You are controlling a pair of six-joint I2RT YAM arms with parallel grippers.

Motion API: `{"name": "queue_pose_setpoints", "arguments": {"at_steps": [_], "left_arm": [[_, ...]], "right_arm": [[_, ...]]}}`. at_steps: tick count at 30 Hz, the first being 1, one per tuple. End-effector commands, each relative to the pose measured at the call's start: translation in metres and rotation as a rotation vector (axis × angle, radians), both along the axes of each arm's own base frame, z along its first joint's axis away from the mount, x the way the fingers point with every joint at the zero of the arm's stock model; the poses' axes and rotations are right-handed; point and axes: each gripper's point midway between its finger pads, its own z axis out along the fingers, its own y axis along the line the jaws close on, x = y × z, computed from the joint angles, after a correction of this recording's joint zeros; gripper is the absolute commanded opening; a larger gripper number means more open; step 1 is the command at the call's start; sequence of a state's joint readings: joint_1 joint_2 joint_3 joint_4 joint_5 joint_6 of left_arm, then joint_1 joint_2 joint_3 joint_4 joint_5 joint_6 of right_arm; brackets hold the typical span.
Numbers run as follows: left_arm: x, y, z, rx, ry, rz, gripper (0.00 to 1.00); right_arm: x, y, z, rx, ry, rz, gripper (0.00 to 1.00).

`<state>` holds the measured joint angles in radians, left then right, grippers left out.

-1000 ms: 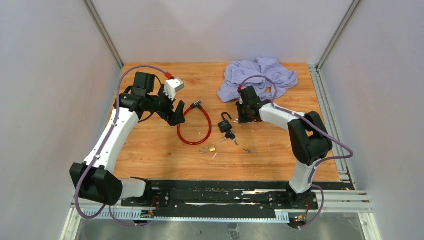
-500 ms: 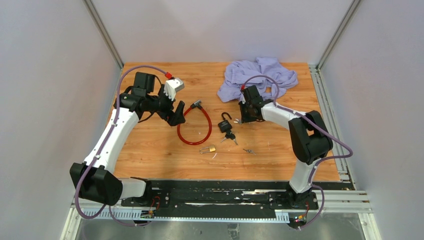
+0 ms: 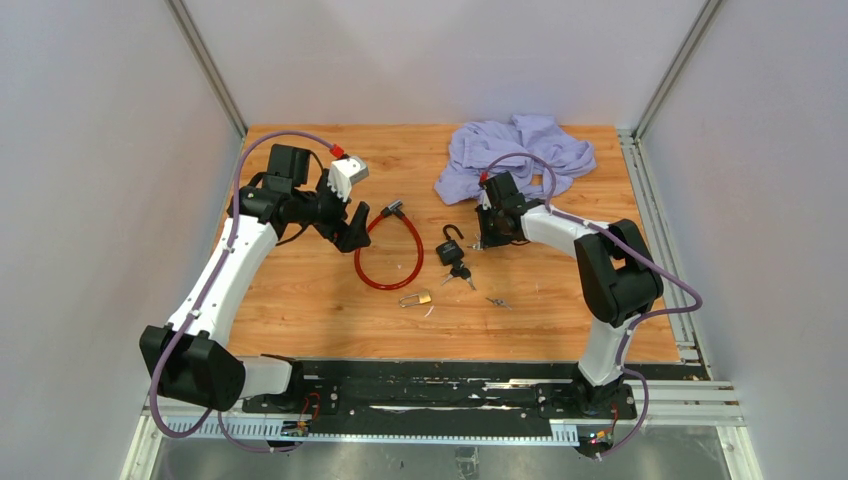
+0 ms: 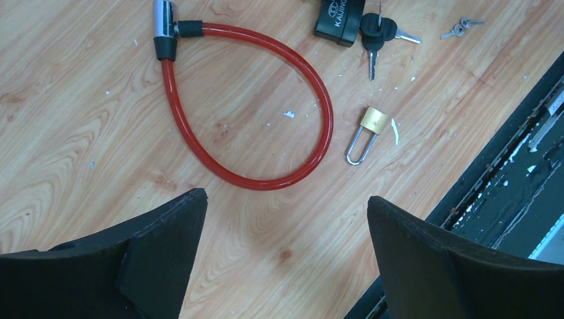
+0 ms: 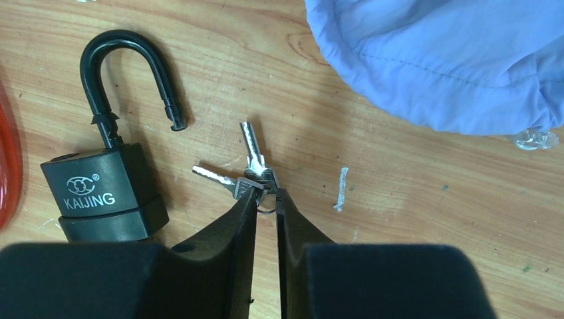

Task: Unlock with the key

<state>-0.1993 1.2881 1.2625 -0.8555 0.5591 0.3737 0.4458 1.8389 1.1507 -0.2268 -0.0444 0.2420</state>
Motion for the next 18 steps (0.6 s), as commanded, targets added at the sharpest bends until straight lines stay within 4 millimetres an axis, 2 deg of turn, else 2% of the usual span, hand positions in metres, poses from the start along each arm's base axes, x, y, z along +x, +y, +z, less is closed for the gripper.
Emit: {"name": "queue_pose_setpoints", "arguments": {"at_steps": [1, 3, 9, 18], "left_arm": [[0.001, -0.001, 0.011, -0.013, -0.035, -0.012, 0.95], [0.000, -0.001, 0.011, -0.015, -0.035, -0.013, 0.95], [0.000, -0.001, 0.009, -0.009, -0.033, -0.014, 0.95], [0.000, 0.000, 0.008, -0.002, -0.036, -0.016, 0.95]], "right_arm": [[-0.003, -0.003, -0.007, 0.002, 0.026, -0.007, 0.14], [0.000, -0.002, -0.002, 0.002, 0.018, -0.008, 0.15], [0.014, -0.004, 0.011, -0.013, -0.009, -0.022, 0.33], [0.014, 0.003, 0.002, -0.007, 0.022, -0.016, 0.34]]}}
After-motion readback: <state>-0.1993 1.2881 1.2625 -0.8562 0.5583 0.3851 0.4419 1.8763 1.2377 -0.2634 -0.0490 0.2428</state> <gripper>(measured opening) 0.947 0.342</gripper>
